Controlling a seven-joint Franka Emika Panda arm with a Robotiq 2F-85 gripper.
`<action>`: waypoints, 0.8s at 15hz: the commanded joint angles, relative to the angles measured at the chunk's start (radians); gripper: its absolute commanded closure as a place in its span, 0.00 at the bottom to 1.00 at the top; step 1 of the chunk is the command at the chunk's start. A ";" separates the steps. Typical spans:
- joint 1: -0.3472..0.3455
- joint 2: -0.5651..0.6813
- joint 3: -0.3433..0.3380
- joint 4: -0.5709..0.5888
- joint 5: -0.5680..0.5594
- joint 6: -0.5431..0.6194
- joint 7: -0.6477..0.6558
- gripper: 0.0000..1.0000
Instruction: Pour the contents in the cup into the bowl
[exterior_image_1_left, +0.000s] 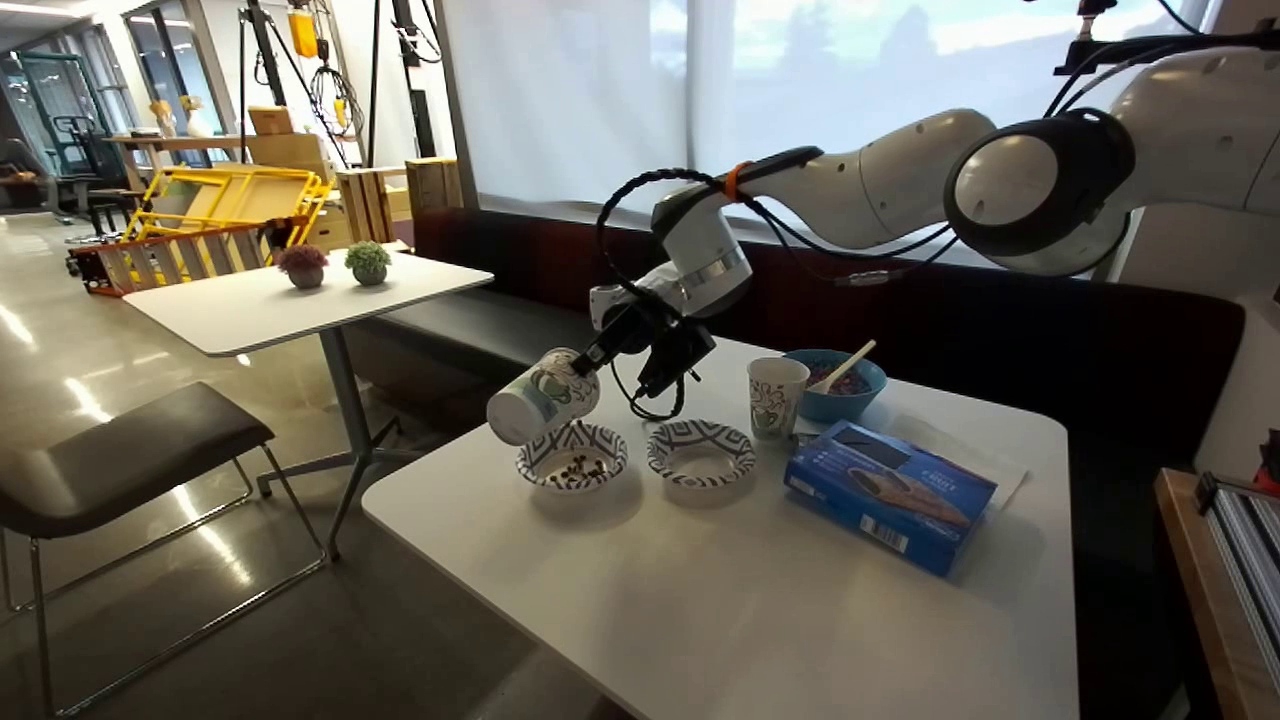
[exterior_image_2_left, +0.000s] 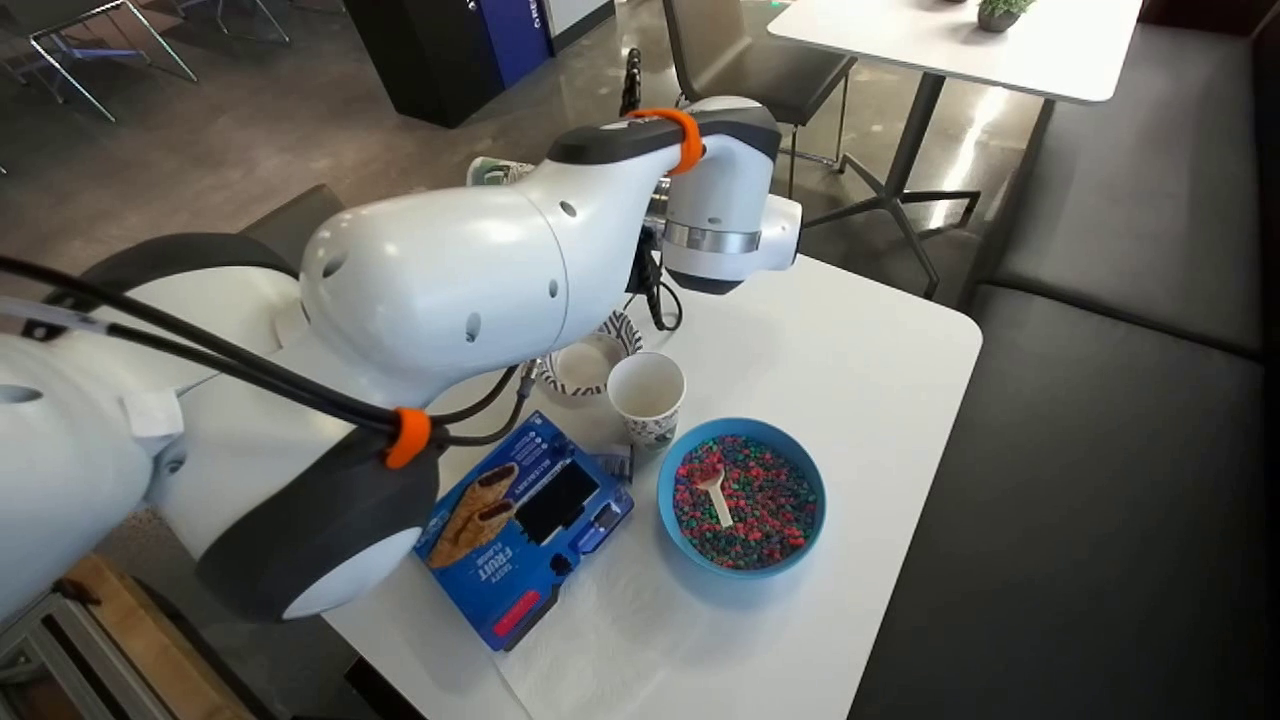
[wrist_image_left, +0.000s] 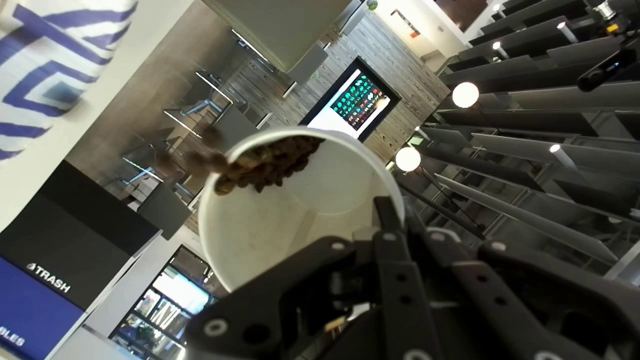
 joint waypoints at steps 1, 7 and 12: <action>-0.001 0.059 0.023 0.071 0.018 -0.022 0.016 0.99; -0.005 0.073 0.040 0.084 0.029 -0.011 0.014 0.99; -0.005 0.052 0.014 0.047 0.089 -0.017 -0.004 0.99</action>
